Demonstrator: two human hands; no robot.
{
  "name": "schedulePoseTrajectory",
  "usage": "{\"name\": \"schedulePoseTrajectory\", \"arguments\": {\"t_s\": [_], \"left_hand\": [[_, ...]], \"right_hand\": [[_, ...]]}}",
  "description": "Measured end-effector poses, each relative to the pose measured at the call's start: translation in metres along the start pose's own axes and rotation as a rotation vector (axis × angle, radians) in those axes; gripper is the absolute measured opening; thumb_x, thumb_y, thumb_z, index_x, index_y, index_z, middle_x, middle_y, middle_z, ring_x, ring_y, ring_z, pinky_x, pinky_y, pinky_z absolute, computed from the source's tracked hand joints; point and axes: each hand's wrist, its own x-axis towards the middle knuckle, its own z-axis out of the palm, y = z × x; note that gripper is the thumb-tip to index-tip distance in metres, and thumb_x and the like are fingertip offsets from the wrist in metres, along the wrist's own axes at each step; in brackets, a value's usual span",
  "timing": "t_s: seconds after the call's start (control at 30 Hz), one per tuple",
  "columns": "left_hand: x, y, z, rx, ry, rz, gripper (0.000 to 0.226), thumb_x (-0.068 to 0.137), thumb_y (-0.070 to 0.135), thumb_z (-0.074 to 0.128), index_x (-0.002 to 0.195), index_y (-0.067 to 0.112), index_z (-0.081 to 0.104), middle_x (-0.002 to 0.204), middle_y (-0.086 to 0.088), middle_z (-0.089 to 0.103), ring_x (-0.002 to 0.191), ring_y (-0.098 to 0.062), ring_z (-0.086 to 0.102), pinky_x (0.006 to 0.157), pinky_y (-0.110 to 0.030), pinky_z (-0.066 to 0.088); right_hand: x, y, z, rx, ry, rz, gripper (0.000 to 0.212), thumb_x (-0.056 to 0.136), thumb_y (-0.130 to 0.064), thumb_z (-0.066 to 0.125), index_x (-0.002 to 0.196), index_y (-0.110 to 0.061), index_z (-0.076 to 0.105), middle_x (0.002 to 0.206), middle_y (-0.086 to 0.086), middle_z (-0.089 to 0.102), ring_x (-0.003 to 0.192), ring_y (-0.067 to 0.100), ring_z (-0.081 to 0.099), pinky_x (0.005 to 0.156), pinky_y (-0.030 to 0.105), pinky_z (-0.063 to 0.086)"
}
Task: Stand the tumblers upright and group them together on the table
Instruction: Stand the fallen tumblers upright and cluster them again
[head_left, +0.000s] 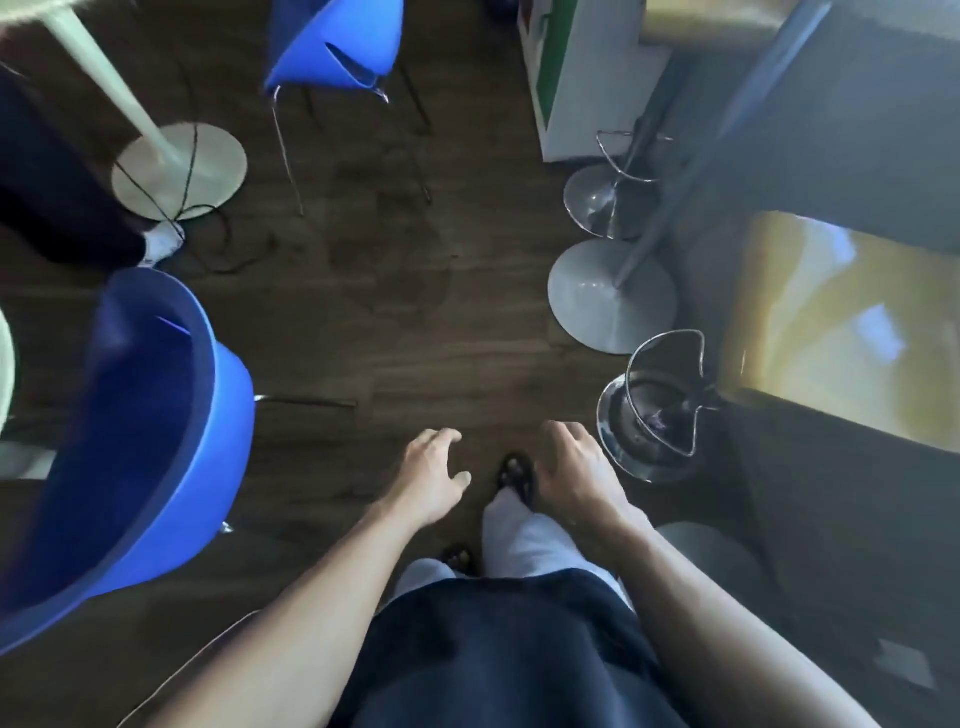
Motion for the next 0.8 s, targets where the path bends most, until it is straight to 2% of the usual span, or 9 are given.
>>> {"name": "schedulePoseTrajectory", "arguments": {"t_s": [0.1, 0.23, 0.37, 0.43, 0.53, 0.8], "left_hand": [[0.032, 0.004, -0.017, 0.007, 0.013, -0.03, 0.051, 0.087, 0.027, 0.065, 0.134, 0.02, 0.047, 0.139, 0.0, 0.046, 0.131, -0.022, 0.04, 0.103, -0.033, 0.036], [0.091, 0.022, -0.047, 0.006, 0.071, -0.059, 0.051, 0.086, 0.029, 0.065, 0.134, 0.021, 0.047, 0.139, 0.0, 0.047, 0.13, -0.021, 0.042, 0.104, -0.033, 0.037], [0.146, 0.055, -0.082, -0.026, 0.128, -0.056, 0.052, 0.086, 0.029, 0.065, 0.134, 0.021, 0.047, 0.14, 0.0, 0.047, 0.132, -0.021, 0.039, 0.106, -0.031, 0.034], [0.173, 0.072, -0.099, -0.036, 0.139, -0.053, 0.052, 0.087, 0.029, 0.065, 0.135, 0.021, 0.046, 0.141, 0.001, 0.045, 0.133, -0.021, 0.036, 0.106, -0.03, 0.032], [0.215, 0.101, -0.125, -0.034, 0.177, 0.0, 0.053, 0.086, 0.029, 0.066, 0.134, 0.02, 0.047, 0.14, -0.001, 0.046, 0.133, -0.022, 0.037, 0.105, -0.027, 0.03], [0.35, 0.172, -0.218, 0.015, 0.216, 0.211, 0.055, 0.081, 0.028, 0.07, 0.132, 0.017, 0.051, 0.135, -0.002, 0.051, 0.128, -0.022, 0.045, 0.103, -0.027, 0.034]], "right_hand": [[0.039, -0.009, -0.009, 0.008, -0.005, -0.016, 0.027, 0.087, -0.03, 0.053, 0.112, -0.019, 0.051, 0.114, 0.006, 0.054, 0.11, 0.029, 0.053, 0.09, 0.041, 0.047], [0.105, -0.022, -0.037, -0.008, -0.067, -0.06, 0.038, 0.085, -0.026, 0.055, 0.121, -0.015, 0.051, 0.122, 0.007, 0.052, 0.115, 0.028, 0.051, 0.093, 0.039, 0.047], [0.169, -0.03, -0.082, -0.03, -0.063, -0.134, 0.026, 0.086, -0.024, 0.055, 0.11, -0.013, 0.051, 0.113, 0.008, 0.053, 0.109, 0.031, 0.053, 0.09, 0.04, 0.047], [0.2, -0.035, -0.107, -0.021, -0.029, -0.157, 0.031, 0.085, -0.023, 0.056, 0.115, -0.014, 0.052, 0.116, 0.009, 0.053, 0.111, 0.033, 0.053, 0.093, 0.04, 0.046], [0.247, -0.05, -0.148, -0.041, 0.022, -0.193, 0.046, 0.084, -0.022, 0.058, 0.129, -0.017, 0.049, 0.124, 0.009, 0.051, 0.115, 0.033, 0.051, 0.095, 0.039, 0.045], [0.369, -0.098, -0.24, -0.003, 0.2, -0.23, 0.049, 0.082, -0.026, 0.059, 0.129, -0.022, 0.049, 0.131, 0.003, 0.05, 0.12, 0.03, 0.05, 0.092, 0.045, 0.05]]}}
